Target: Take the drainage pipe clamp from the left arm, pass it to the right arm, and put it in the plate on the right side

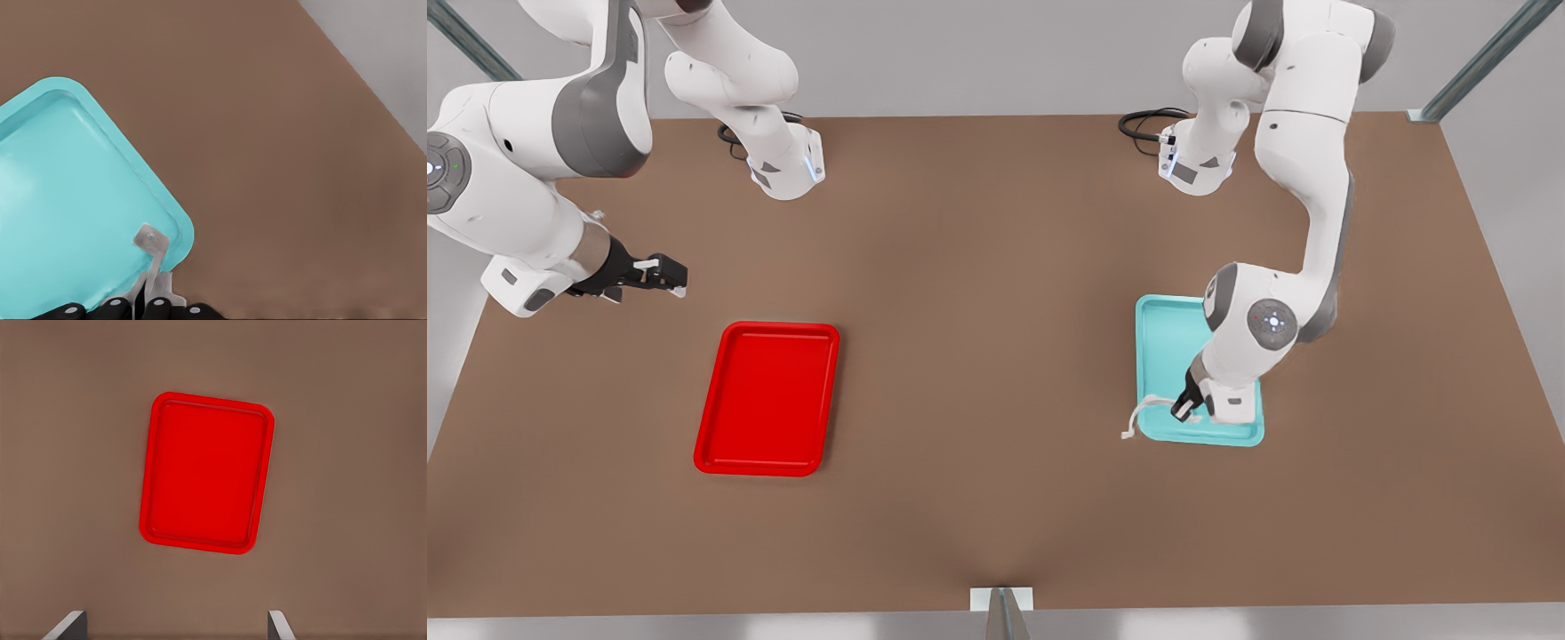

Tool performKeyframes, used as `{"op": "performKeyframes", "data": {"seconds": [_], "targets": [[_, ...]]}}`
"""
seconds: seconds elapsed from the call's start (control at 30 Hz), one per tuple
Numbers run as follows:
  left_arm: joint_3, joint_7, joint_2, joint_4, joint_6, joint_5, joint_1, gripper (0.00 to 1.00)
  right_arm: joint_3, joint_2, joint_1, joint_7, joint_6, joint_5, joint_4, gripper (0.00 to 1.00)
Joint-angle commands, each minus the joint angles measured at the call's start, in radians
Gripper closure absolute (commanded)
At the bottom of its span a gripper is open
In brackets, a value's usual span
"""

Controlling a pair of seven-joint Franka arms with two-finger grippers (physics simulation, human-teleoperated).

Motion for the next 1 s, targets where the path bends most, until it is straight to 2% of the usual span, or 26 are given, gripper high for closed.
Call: {"op": "performKeyframes", "data": {"seconds": [0.0, 0.13, 0.27, 0.37, 0.7, 0.97], "targets": [[-0.004, -0.302, 0.027, 0.097, -0.248, -0.092, -0.090, 0.79, 0.000, -0.001, 0.001, -0.006, 0.000, 0.001, 0.000, 0.00], [-0.010, -0.507, 0.103, 0.275, -0.249, -0.199, -0.265, 0.79, -0.001, 0.028, -0.001, 0.013, 0.045, 0.003, 0.004, 0.00], [-0.122, -0.506, 0.223, 0.469, -0.219, -0.201, -0.297, 0.79, 0.022, 0.129, 0.044, 0.125, 0.119, 0.009, 0.000, 0.00], [-0.122, -0.503, 0.278, 0.519, -0.168, -0.199, -0.328, 0.79, 0.023, 0.175, 0.120, 0.335, 0.158, 0.007, 0.000, 0.00], [-0.139, -0.523, 0.303, 0.529, -0.148, -0.201, -0.349, 0.79, 0.025, 0.280, 0.372, 0.924, 0.277, -0.022, -0.024, 0.00], [-0.146, -0.541, 0.303, 0.529, -0.134, -0.202, -0.351, 0.79, 0.026, 0.324, 0.421, 1.166, 0.352, -0.016, -0.004, 0.00]]}}
